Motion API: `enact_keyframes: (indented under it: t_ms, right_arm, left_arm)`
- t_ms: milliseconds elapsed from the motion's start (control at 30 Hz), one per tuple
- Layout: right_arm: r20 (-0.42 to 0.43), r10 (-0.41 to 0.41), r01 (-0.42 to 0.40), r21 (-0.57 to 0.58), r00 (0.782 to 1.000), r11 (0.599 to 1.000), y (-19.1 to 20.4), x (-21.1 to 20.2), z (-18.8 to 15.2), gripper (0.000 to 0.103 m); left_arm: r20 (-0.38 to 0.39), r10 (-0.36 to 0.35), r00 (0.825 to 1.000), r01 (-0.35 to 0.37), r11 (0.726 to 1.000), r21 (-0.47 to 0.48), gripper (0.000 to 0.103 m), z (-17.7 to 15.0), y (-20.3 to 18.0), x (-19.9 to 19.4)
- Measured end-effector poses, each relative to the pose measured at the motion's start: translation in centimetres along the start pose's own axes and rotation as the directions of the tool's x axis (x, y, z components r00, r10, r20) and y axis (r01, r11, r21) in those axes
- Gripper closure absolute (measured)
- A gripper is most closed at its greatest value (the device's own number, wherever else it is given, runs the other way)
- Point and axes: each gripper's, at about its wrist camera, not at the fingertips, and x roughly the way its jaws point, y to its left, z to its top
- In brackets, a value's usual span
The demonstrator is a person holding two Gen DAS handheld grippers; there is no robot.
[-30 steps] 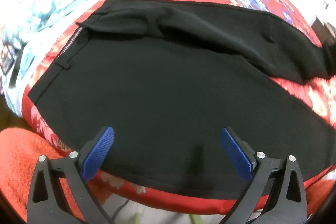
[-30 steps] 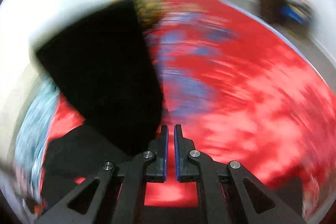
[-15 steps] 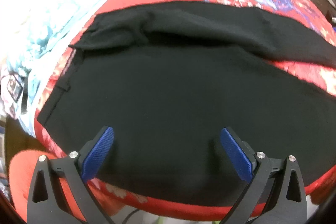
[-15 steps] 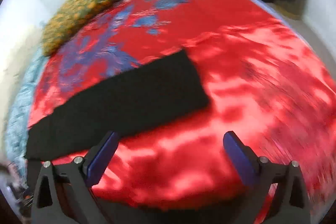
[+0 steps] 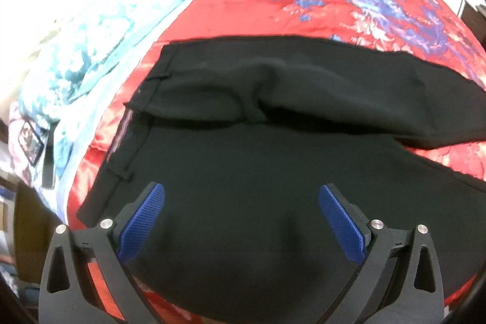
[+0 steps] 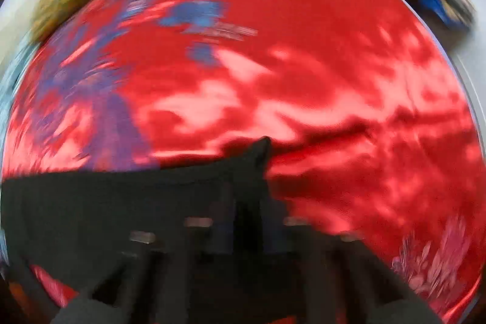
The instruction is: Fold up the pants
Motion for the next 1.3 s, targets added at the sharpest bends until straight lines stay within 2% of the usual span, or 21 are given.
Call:
enact_keyframes:
  t_ms: [67, 133, 167, 233, 267, 300, 333, 367, 400, 433, 467, 600, 700, 800, 867, 933, 1000, 1067, 1133, 1233, 1300]
  right_arm:
    - [0.089, -0.077, 0.086, -0.103, 0.993, 0.991, 2.0, -2.7, 0.9, 0.091]
    - [0.225, -0.107, 0.140, -0.132, 0.968, 0.981, 3.5, -6.4, 2.5, 0.091]
    - [0.307, -0.114, 0.160, -0.129, 0.945, 0.979, 4.1, -8.5, 3.7, 0.091]
    - [0.414, -0.122, 0.184, -0.113, 0.902, 0.976, 5.0, -11.0, 5.5, 0.090]
    - [0.442, -0.129, 0.193, -0.102, 0.887, 0.976, 5.6, -11.4, 6.4, 0.090]
    - [0.438, -0.138, 0.199, -0.097, 0.888, 0.975, 6.1, -10.8, 7.6, 0.088]
    - [0.415, -0.162, 0.214, -0.082, 0.895, 0.973, 6.6, -9.2, 8.5, 0.079]
    - [0.384, -0.181, 0.222, -0.066, 0.905, 0.973, 6.8, -7.8, 8.7, 0.050]
    - [0.336, -0.203, 0.230, -0.042, 0.920, 0.972, 6.7, -6.1, 8.7, 0.029]
    - [0.280, -0.216, 0.227, -0.007, 0.935, 0.974, 6.7, -4.4, 8.2, 0.004]
    - [0.273, -0.223, 0.227, 0.020, 0.936, 0.974, 6.8, -3.9, 7.9, 0.004]
    - [0.337, -0.234, 0.223, 0.072, 0.912, 0.972, 7.8, -6.0, 3.4, 0.004]
    - [0.361, -0.153, 0.154, 0.025, 0.920, 0.988, 10.6, -9.3, -1.4, 0.003]
    - [0.343, 0.014, 0.010, -0.071, 0.939, 0.997, 14.8, -12.9, -8.6, 0.003]
    - [0.305, 0.113, -0.074, -0.135, 0.946, 0.988, 18.4, -14.7, -14.7, 0.000]
    - [0.260, 0.192, -0.146, -0.186, 0.946, 0.972, 22.1, -15.4, -20.3, 0.000]
    - [0.208, 0.241, -0.197, -0.212, 0.948, 0.957, 26.0, -15.1, -26.2, 0.000]
    - [0.164, 0.258, -0.219, -0.221, 0.952, 0.950, 28.7, -14.4, -30.2, 0.000]
    - [0.160, 0.228, -0.187, -0.238, 0.961, 0.953, 30.8, -13.5, -33.1, 0.000]
    - [0.155, 0.144, -0.089, -0.314, 0.977, 0.945, 33.0, -12.0, -35.5, 0.000]
    - [0.152, 0.104, -0.048, -0.338, 0.983, 0.940, 33.4, -10.7, -36.0, 0.000]
  left_arm:
    - [-0.009, -0.002, 1.000, 0.001, 1.000, -0.025, 0.001, -0.4, -0.1, 0.5]
    - [-0.005, -0.003, 1.000, 0.003, 0.999, -0.049, 0.001, -0.3, -0.2, 0.5]
    - [0.008, -0.004, 1.000, 0.005, 0.998, -0.060, 0.001, -0.1, -0.3, 0.3]
    - [0.033, -0.001, 0.999, 0.003, 0.998, -0.065, 0.001, 0.0, -0.5, -0.1]
    - [0.038, 0.005, 0.999, -0.003, 0.998, -0.062, 0.001, 0.1, -0.6, -0.1]
    - [0.038, 0.013, 0.999, -0.011, 0.998, -0.054, 0.001, 0.1, -0.7, 0.1]
    - [0.031, 0.022, 0.999, -0.020, 0.999, -0.042, 0.001, 0.0, -1.0, 0.3]
    - [0.019, 0.029, 0.999, -0.029, 0.999, -0.026, 0.001, -0.2, -1.2, 0.7]
    - [0.013, 0.036, 0.999, -0.036, 0.999, -0.013, 0.001, -0.3, -1.2, 1.1]
    - [0.012, 0.044, 0.999, -0.044, 0.999, -0.003, 0.001, -0.3, -1.2, 1.3]
    - [0.019, 0.052, 0.998, -0.052, 0.999, 0.003, 0.001, -0.2, -1.0, 1.5]
    - [0.038, 0.068, 0.997, -0.066, 0.996, -0.054, 0.001, 1.1, 0.7, 3.0]
    - [-0.060, 0.060, 0.996, -0.062, 0.997, -0.037, 0.002, 0.5, 1.1, 5.4]
    - [-0.066, -0.034, 0.997, 0.030, 0.998, -0.051, 0.002, -1.6, 0.6, 4.6]
    - [-0.086, -0.136, 0.987, 0.134, 0.991, -0.030, 0.002, -3.3, -1.5, 3.4]
    - [-0.084, -0.189, 0.978, 0.192, 0.981, 0.035, 0.002, -4.5, -3.9, 2.1]
    - [-0.063, -0.217, 0.974, 0.224, 0.964, 0.144, 0.002, -5.8, -6.9, 0.1]
    - [-0.045, -0.244, 0.969, 0.248, 0.945, 0.214, 0.001, -7.1, -9.2, -1.6]
    - [-0.052, -0.263, 0.963, 0.268, 0.933, 0.241, 0.001, -8.3, -10.5, -2.1]
    - [-0.081, -0.264, 0.961, 0.276, 0.928, 0.248, 0.000, -9.9, -11.2, -0.7]
    - [-0.032, -0.303, 0.953, 0.302, 0.924, 0.234, 0.000, -10.2, -10.3, -0.6]
